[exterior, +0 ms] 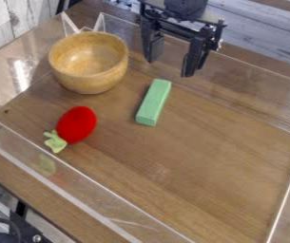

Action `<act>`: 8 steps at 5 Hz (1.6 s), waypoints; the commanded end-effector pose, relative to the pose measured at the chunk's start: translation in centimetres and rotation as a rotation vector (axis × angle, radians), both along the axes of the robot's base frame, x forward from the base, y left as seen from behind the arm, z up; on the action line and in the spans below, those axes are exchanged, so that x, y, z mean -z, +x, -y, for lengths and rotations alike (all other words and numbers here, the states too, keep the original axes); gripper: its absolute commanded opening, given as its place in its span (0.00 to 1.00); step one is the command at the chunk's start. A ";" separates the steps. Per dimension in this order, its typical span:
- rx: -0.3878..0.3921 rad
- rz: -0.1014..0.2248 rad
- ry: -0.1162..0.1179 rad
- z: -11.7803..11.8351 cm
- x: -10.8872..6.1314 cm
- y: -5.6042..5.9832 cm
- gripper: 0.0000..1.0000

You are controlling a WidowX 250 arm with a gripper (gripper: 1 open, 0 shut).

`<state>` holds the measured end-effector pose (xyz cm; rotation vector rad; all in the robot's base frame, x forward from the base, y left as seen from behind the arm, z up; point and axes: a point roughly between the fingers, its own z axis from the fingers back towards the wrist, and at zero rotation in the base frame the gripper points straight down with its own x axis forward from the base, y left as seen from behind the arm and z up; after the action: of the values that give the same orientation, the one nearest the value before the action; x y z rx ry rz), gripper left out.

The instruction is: Move the red object to the right side of the table

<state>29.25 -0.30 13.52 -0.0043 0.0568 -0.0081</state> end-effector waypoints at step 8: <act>0.121 0.021 0.057 -10.3 9.6 -6.8 1.00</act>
<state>22.03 9.96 3.40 0.0444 0.0581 -0.1209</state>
